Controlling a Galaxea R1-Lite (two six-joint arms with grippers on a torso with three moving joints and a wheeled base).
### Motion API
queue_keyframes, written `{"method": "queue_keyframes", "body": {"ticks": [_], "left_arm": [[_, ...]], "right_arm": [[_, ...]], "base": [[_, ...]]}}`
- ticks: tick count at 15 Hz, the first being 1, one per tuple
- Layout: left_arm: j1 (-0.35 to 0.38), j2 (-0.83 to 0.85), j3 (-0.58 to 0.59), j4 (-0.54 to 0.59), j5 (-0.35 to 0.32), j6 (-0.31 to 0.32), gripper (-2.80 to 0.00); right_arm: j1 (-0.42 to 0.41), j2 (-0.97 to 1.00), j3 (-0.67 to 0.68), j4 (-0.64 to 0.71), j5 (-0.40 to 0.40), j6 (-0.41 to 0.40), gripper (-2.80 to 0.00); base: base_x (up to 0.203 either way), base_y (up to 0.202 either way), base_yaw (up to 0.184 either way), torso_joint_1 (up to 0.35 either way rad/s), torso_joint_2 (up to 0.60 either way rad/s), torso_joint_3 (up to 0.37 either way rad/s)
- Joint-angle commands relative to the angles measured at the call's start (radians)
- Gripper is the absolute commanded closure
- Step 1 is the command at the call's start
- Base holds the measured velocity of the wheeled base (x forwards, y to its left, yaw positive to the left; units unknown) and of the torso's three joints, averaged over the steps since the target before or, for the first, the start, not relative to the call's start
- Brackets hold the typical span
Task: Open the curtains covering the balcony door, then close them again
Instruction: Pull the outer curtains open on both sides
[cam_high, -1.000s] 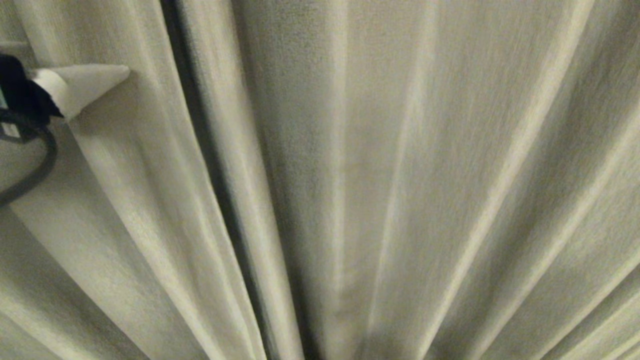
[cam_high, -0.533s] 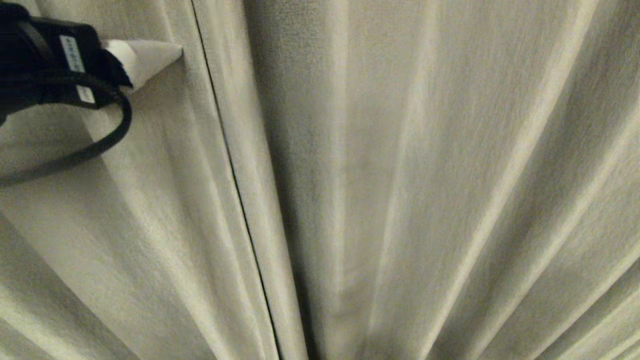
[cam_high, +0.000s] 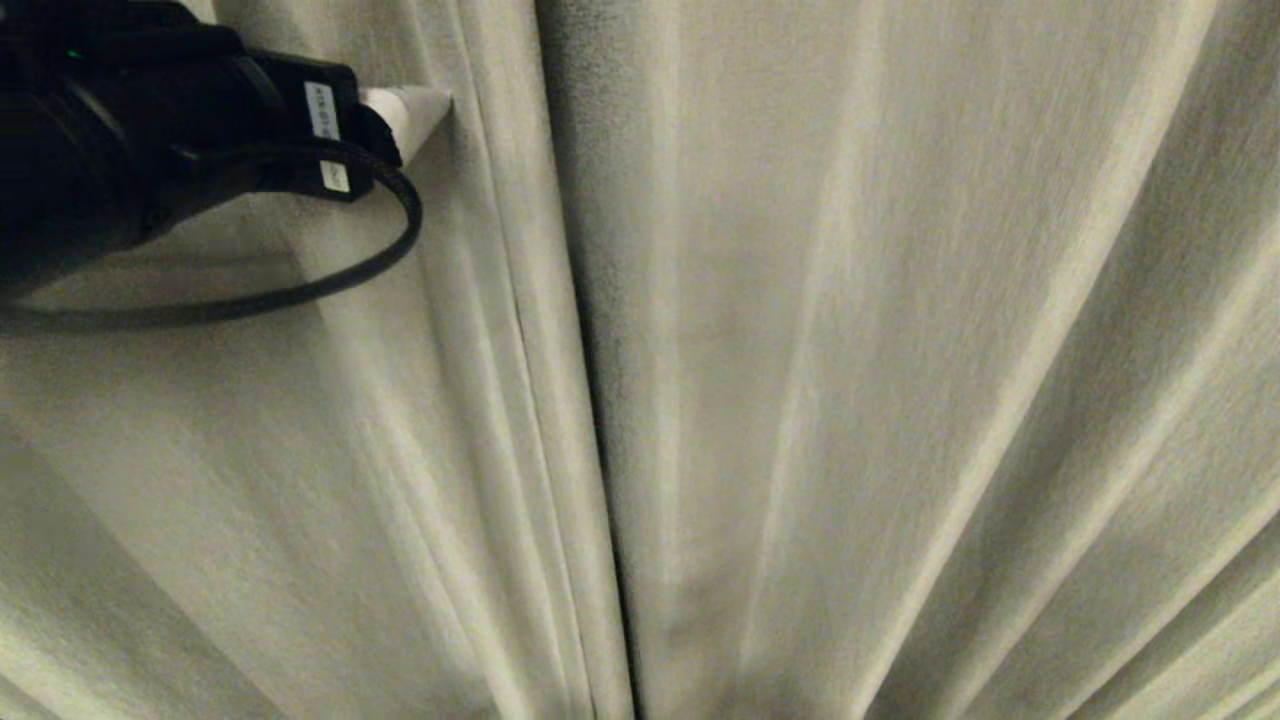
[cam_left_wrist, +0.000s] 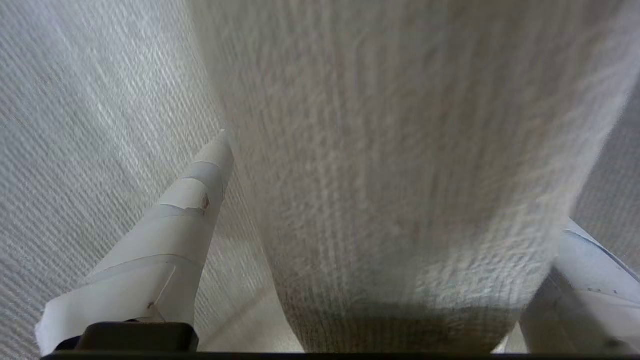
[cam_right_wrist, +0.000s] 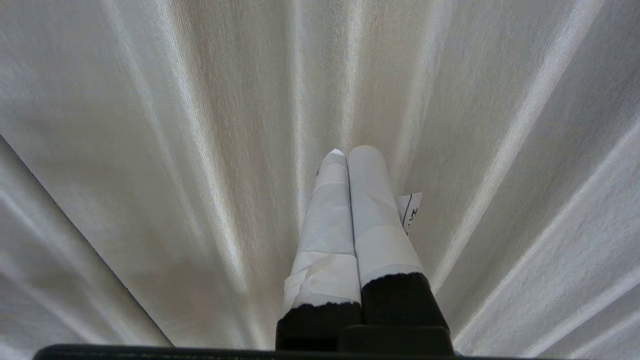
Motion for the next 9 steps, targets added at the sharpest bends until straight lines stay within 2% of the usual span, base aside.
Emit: {"method": "queue_keyframes", "body": {"ticks": [1,6,7,9], "left_arm": [[0.025,0.042,-0.002,-0.025,0.003,0.002,-2.80],[0.064,0.069,0.000,-0.068,-0.002,-0.004,-2.80],[0.064,0.067,0.001,-0.069,-0.002,-0.006,0.00],[0.069,0.065,0.001,-0.074,0.002,-0.006,0.00]], "right_arm": [[0.000,0.001,0.000,0.002,0.001,-0.001,0.00],[0.000,0.001,0.000,0.000,0.001,-0.001,0.00],[0.000,0.001,0.000,0.000,0.001,-0.001,0.00],[0.000,0.001,0.000,0.000,0.001,-0.001,0.00]], "base": [[0.000,0.000,0.000,0.000,0.00,0.000],[0.000,0.000,0.000,0.000,0.00,0.000],[0.000,0.000,0.000,0.000,0.00,0.000],[0.000,0.000,0.000,0.000,0.00,0.000]]}}
